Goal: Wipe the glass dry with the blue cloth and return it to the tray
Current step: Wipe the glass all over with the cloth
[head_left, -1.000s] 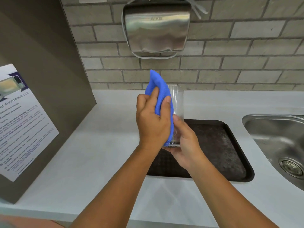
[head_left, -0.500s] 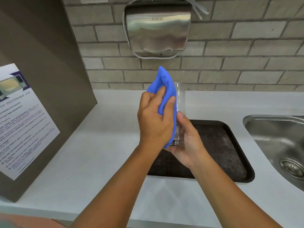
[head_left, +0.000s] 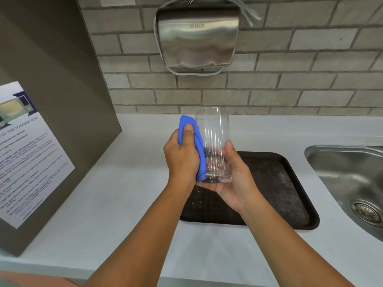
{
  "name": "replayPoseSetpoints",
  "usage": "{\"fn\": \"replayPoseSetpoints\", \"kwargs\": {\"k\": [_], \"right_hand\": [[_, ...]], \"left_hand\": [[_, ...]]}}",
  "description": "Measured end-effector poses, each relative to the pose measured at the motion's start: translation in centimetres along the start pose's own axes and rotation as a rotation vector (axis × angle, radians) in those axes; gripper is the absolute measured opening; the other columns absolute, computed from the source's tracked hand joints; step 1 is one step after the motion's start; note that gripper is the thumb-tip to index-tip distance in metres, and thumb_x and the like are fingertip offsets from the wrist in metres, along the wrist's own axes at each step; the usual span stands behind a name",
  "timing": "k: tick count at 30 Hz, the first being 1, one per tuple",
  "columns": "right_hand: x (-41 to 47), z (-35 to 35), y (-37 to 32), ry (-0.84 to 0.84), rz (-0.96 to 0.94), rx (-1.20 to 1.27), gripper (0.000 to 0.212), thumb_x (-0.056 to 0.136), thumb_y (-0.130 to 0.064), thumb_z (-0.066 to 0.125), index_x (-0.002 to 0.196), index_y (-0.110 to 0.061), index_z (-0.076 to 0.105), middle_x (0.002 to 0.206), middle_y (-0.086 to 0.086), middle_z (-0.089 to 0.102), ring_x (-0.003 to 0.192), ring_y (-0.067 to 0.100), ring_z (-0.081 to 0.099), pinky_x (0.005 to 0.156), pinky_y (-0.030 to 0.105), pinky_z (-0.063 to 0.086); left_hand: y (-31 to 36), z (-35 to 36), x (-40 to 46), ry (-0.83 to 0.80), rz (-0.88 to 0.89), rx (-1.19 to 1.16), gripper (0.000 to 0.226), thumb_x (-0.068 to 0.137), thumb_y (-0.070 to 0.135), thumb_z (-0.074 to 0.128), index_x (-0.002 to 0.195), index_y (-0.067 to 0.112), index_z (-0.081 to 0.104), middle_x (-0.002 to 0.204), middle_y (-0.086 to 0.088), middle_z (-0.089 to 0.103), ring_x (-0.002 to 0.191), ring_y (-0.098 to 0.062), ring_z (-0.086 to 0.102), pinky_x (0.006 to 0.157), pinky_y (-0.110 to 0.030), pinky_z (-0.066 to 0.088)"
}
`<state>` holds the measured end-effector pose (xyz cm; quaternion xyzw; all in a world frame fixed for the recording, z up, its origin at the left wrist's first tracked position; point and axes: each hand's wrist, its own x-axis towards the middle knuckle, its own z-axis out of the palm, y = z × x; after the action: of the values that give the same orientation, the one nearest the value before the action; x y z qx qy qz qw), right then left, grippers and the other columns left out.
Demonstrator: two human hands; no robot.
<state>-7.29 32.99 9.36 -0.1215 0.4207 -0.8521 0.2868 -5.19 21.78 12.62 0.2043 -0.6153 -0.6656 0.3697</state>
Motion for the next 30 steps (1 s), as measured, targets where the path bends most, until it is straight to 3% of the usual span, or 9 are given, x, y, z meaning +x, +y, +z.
{"fn": "replayPoseSetpoints", "kwargs": {"k": [6, 12, 15, 19, 21, 23, 26, 28, 30], "right_hand": [[-0.4, 0.6, -0.3, 0.067, -0.01, -0.165, 0.064, 0.073, -0.061, 0.067, 0.114, -0.011, 0.071, 0.109, 0.016, 0.075, 0.097, 0.033, 0.073, 0.079, 0.05, 0.059], [-0.5, 1.4, -0.2, 0.2, -0.104, -0.201, 0.086, 0.053, -0.048, 0.086, 0.121, -0.003, 0.059, 0.105, 0.016, 0.072, 0.088, 0.031, 0.073, 0.076, 0.052, 0.062], [-0.8, 1.2, -0.2, 0.126, -0.056, -0.127, 0.066, 0.07, -0.045, 0.078, 0.12, -0.005, 0.063, 0.106, 0.016, 0.072, 0.094, 0.034, 0.071, 0.08, 0.057, 0.059], [-0.8, 1.3, -0.3, 0.013, -0.022, -0.011, 0.048, 0.067, -0.047, 0.076, 0.103, -0.015, 0.074, 0.101, 0.011, 0.076, 0.086, 0.029, 0.073, 0.068, 0.047, 0.059], [-1.0, 1.3, -0.2, -0.035, -0.001, 0.049, 0.052, 0.066, -0.048, 0.076, 0.106, -0.014, 0.072, 0.103, 0.013, 0.074, 0.088, 0.031, 0.073, 0.071, 0.049, 0.059], [-1.1, 1.3, -0.2, -0.073, 0.009, 0.087, 0.066, 0.063, -0.049, 0.081, 0.115, -0.01, 0.066, 0.107, 0.017, 0.071, 0.09, 0.034, 0.072, 0.073, 0.051, 0.059], [-1.0, 1.4, -0.5, -0.122, -0.005, 0.062, 0.07, 0.053, -0.05, 0.089, 0.109, -0.012, 0.072, 0.099, 0.014, 0.073, 0.088, 0.032, 0.072, 0.067, 0.049, 0.059], [-0.9, 1.5, -0.6, -0.104, -0.002, 0.034, 0.057, 0.057, -0.049, 0.086, 0.101, -0.013, 0.076, 0.094, 0.013, 0.073, 0.085, 0.032, 0.073, 0.067, 0.049, 0.059], [-0.8, 1.4, -0.4, -0.024, -0.008, -0.004, 0.052, 0.062, -0.047, 0.081, 0.1, -0.011, 0.074, 0.095, 0.016, 0.072, 0.083, 0.034, 0.073, 0.068, 0.05, 0.059]], "left_hand": [[0.2, 0.1, -0.4, 0.074, 0.166, 0.078, 0.024, 0.098, 0.038, 0.048, 0.088, 0.021, 0.062, 0.086, -0.005, 0.063, 0.07, -0.012, 0.06, 0.061, -0.019, 0.048], [1.7, 0.3, -1.3, 0.008, 0.232, 0.1, 0.019, 0.097, 0.034, 0.052, 0.081, 0.044, 0.055, 0.095, -0.005, 0.065, 0.076, -0.003, 0.062, 0.069, -0.015, 0.049], [2.2, 0.2, -1.7, -0.06, 0.383, 0.154, 0.013, 0.096, 0.029, 0.055, 0.093, 0.04, 0.062, 0.091, 0.007, 0.056, 0.076, 0.006, 0.058, 0.067, -0.008, 0.045], [2.7, 0.4, -1.9, -0.063, 0.595, 0.278, 0.028, 0.091, 0.03, 0.057, 0.114, 0.017, 0.067, 0.086, 0.002, 0.049, 0.072, -0.004, 0.054, 0.068, -0.012, 0.046], [3.0, 0.3, -0.8, -0.056, 0.508, 0.25, 0.017, 0.091, 0.031, 0.057, 0.089, 0.021, 0.07, 0.076, 0.005, 0.048, 0.064, 0.001, 0.052, 0.061, -0.009, 0.041], [2.7, 0.0, 1.0, -0.044, 0.25, 0.236, 0.035, 0.093, 0.03, 0.058, 0.058, 0.024, 0.053, 0.061, 0.006, 0.046, 0.05, 0.0, 0.046, 0.055, -0.016, 0.04], [1.6, -0.5, 1.7, -0.143, -0.2, 0.114, 0.031, 0.092, 0.026, 0.062, 0.066, 0.01, 0.059, 0.069, -0.013, 0.057, 0.065, -0.021, 0.056, 0.066, -0.037, 0.052], [1.1, -0.7, 1.3, -0.114, -0.226, 0.066, 0.028, 0.093, 0.029, 0.06, 0.072, 0.011, 0.063, 0.075, -0.014, 0.059, 0.068, -0.025, 0.058, 0.07, -0.041, 0.055], [1.2, -0.8, 1.1, -0.045, -0.058, 0.067, 0.031, 0.094, 0.033, 0.057, 0.066, 0.021, 0.059, 0.068, 0.0, 0.057, 0.06, -0.011, 0.054, 0.061, -0.03, 0.051]]}}
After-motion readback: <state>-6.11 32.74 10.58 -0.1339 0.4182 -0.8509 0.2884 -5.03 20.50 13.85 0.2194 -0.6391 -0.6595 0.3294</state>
